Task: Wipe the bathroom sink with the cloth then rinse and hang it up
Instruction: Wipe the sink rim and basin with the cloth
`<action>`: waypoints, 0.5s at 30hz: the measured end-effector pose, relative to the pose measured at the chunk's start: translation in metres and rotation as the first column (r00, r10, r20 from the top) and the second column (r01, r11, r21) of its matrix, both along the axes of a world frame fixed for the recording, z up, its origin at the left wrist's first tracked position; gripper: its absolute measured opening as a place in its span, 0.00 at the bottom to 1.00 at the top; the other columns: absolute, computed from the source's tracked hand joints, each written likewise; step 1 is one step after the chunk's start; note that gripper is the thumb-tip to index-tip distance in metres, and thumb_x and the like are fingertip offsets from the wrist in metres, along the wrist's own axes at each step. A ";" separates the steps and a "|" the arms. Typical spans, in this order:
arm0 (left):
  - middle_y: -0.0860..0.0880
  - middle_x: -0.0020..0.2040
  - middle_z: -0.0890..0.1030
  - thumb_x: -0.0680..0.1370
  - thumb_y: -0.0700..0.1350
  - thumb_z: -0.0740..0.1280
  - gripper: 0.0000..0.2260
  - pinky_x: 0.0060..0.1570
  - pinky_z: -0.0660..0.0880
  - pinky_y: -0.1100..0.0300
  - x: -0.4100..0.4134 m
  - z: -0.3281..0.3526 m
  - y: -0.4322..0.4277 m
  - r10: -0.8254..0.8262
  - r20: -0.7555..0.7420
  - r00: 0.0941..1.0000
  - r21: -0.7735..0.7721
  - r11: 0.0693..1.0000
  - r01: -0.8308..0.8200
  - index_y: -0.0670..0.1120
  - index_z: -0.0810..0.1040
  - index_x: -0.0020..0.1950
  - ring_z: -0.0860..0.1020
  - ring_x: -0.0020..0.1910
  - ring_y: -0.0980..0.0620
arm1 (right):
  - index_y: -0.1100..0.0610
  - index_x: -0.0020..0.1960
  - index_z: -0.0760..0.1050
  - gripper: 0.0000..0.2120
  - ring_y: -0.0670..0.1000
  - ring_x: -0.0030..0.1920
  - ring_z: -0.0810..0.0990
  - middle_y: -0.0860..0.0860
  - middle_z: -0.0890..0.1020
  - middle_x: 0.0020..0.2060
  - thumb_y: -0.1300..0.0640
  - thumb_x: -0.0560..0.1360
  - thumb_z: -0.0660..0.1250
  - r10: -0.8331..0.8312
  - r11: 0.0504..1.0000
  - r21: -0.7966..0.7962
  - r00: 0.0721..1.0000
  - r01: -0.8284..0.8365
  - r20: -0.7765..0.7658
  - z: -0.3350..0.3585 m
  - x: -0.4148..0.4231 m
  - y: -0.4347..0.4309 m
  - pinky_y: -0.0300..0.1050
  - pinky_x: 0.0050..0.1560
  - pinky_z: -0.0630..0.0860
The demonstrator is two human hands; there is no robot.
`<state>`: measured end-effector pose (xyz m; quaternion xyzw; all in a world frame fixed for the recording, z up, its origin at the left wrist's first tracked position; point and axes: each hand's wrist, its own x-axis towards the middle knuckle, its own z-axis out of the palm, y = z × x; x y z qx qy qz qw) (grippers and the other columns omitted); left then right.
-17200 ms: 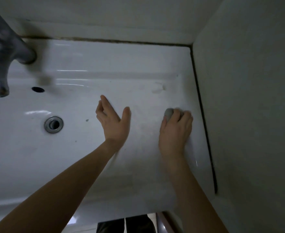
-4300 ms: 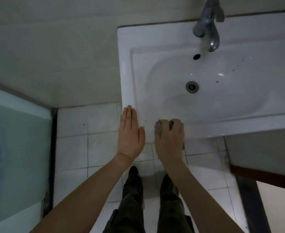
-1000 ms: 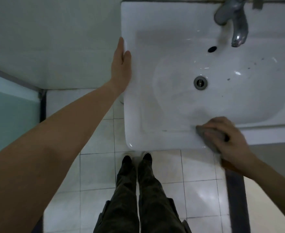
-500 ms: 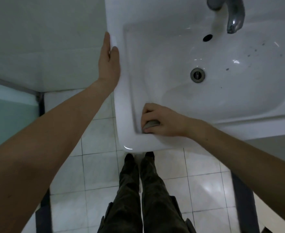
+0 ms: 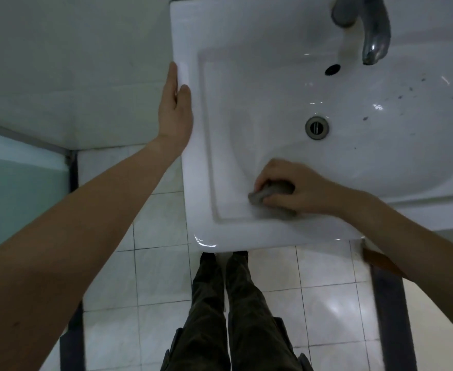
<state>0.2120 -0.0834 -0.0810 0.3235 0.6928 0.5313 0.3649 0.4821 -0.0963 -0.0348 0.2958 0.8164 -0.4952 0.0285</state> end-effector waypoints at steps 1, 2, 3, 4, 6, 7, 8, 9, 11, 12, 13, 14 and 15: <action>0.46 0.79 0.57 0.82 0.39 0.53 0.23 0.63 0.53 0.81 0.000 0.000 0.000 0.002 -0.006 1.000 0.000 1.000 -0.002 0.40 0.54 0.77 0.56 0.77 0.53 | 0.50 0.51 0.79 0.09 0.44 0.50 0.76 0.48 0.76 0.49 0.54 0.71 0.71 0.079 0.996 -0.039 0.996 -0.078 0.028 -0.004 -0.005 -0.005 0.38 0.53 0.72; 0.46 0.79 0.57 0.83 0.39 0.53 0.23 0.63 0.53 0.81 0.001 0.001 -0.001 0.003 -0.010 1.000 0.002 1.000 -0.003 0.40 0.54 0.77 0.56 0.77 0.54 | 0.48 0.50 0.79 0.08 0.45 0.49 0.77 0.48 0.75 0.49 0.53 0.71 0.71 0.114 0.991 -0.076 0.993 -0.112 0.024 -0.008 -0.011 -0.011 0.40 0.53 0.73; 0.47 0.79 0.57 0.83 0.39 0.53 0.23 0.63 0.53 0.82 0.001 0.002 -0.002 0.003 -0.007 1.000 0.003 1.000 -0.003 0.41 0.54 0.78 0.56 0.77 0.54 | 0.48 0.50 0.78 0.08 0.46 0.49 0.77 0.49 0.74 0.49 0.53 0.71 0.70 0.109 0.989 -0.103 0.994 -0.110 -0.008 -0.012 -0.019 -0.018 0.42 0.53 0.74; 0.47 0.79 0.57 0.83 0.39 0.53 0.23 0.63 0.53 0.82 0.002 0.004 -0.002 0.003 -0.001 1.000 0.001 1.000 -0.003 0.41 0.54 0.78 0.56 0.77 0.55 | 0.48 0.49 0.78 0.08 0.48 0.49 0.77 0.49 0.74 0.49 0.53 0.71 0.70 0.086 0.989 -0.120 0.995 -0.091 -0.050 -0.015 -0.027 -0.025 0.44 0.53 0.75; 0.48 0.79 0.57 0.83 0.40 0.53 0.23 0.61 0.53 0.83 0.002 0.005 -0.002 -0.005 -0.001 1.000 -0.007 1.000 0.005 0.41 0.54 0.78 0.56 0.77 0.55 | 0.50 0.50 0.78 0.07 0.50 0.49 0.76 0.52 0.73 0.49 0.55 0.71 0.70 0.018 0.987 -0.157 0.992 -0.037 -0.121 -0.017 -0.042 -0.040 0.47 0.53 0.75; 0.48 0.78 0.57 0.83 0.40 0.53 0.23 0.61 0.53 0.84 0.002 0.006 -0.002 -0.009 -0.003 1.000 -0.008 1.000 0.009 0.41 0.55 0.78 0.57 0.76 0.55 | 0.52 0.49 0.78 0.07 0.51 0.49 0.76 0.52 0.74 0.49 0.57 0.72 0.71 -0.024 0.986 -0.169 0.989 0.000 -0.143 -0.018 -0.046 -0.046 0.48 0.54 0.75; 0.48 0.78 0.58 0.83 0.40 0.54 0.23 0.61 0.53 0.84 0.002 0.006 -0.002 -0.010 -0.005 1.000 -0.009 1.000 0.010 0.42 0.55 0.78 0.57 0.76 0.56 | 0.53 0.49 0.78 0.07 0.50 0.49 0.76 0.52 0.74 0.48 0.59 0.72 0.72 -0.080 0.984 -0.168 0.983 0.052 -0.165 -0.017 -0.049 -0.051 0.47 0.53 0.75; 0.48 0.78 0.58 0.83 0.40 0.54 0.23 0.60 0.53 0.84 0.002 0.005 -0.002 -0.009 -0.004 1.000 -0.012 1.000 0.009 0.42 0.55 0.78 0.57 0.76 0.56 | 0.55 0.49 0.77 0.07 0.50 0.49 0.76 0.53 0.75 0.48 0.60 0.72 0.71 -0.165 0.977 -0.163 0.967 0.134 -0.195 -0.017 -0.049 -0.054 0.44 0.53 0.74; 0.49 0.78 0.58 0.83 0.41 0.54 0.23 0.60 0.53 0.85 0.003 0.005 -0.002 -0.001 -0.011 1.000 -0.015 1.000 0.001 0.43 0.55 0.78 0.57 0.76 0.57 | 0.56 0.50 0.76 0.06 0.48 0.49 0.76 0.52 0.76 0.47 0.61 0.73 0.69 -0.440 0.897 -0.179 0.856 0.404 -0.273 -0.011 -0.053 -0.054 0.38 0.52 0.73; 0.50 0.78 0.58 0.83 0.41 0.54 0.23 0.59 0.53 0.85 0.003 0.005 -0.002 0.003 -0.017 1.000 -0.019 1.000 -0.003 0.44 0.55 0.78 0.57 0.76 0.57 | 0.56 0.51 0.75 0.06 0.47 0.50 0.76 0.52 0.76 0.48 0.61 0.74 0.67 -0.560 0.828 -0.191 0.776 0.527 -0.291 -0.009 -0.060 -0.050 0.36 0.51 0.72; 0.50 0.78 0.58 0.83 0.42 0.53 0.23 0.59 0.53 0.85 0.003 0.005 -0.002 0.002 -0.018 1.000 -0.024 1.000 -0.003 0.44 0.55 0.78 0.57 0.76 0.58 | 0.55 0.53 0.75 0.07 0.47 0.50 0.76 0.52 0.76 0.48 0.61 0.75 0.66 -0.633 0.773 -0.186 0.718 0.607 -0.289 -0.008 -0.072 -0.042 0.35 0.52 0.71; 0.50 0.78 0.58 0.83 0.42 0.53 0.23 0.59 0.53 0.85 0.003 0.005 -0.003 -0.003 -0.011 1.000 -0.027 1.000 0.002 0.44 0.55 0.78 0.57 0.76 0.58 | 0.55 0.54 0.74 0.07 0.46 0.51 0.75 0.52 0.75 0.49 0.60 0.76 0.65 -0.669 0.740 -0.156 0.692 0.654 -0.273 -0.009 -0.087 -0.033 0.33 0.51 0.70; 0.50 0.78 0.58 0.83 0.42 0.53 0.23 0.59 0.53 0.85 0.003 0.005 -0.003 -0.005 -0.003 1.000 -0.029 1.000 0.005 0.44 0.55 0.78 0.57 0.76 0.58 | 0.56 0.55 0.74 0.07 0.45 0.50 0.74 0.52 0.73 0.48 0.59 0.77 0.64 -0.681 0.728 -0.112 0.692 0.677 -0.241 -0.010 -0.103 -0.025 0.31 0.50 0.69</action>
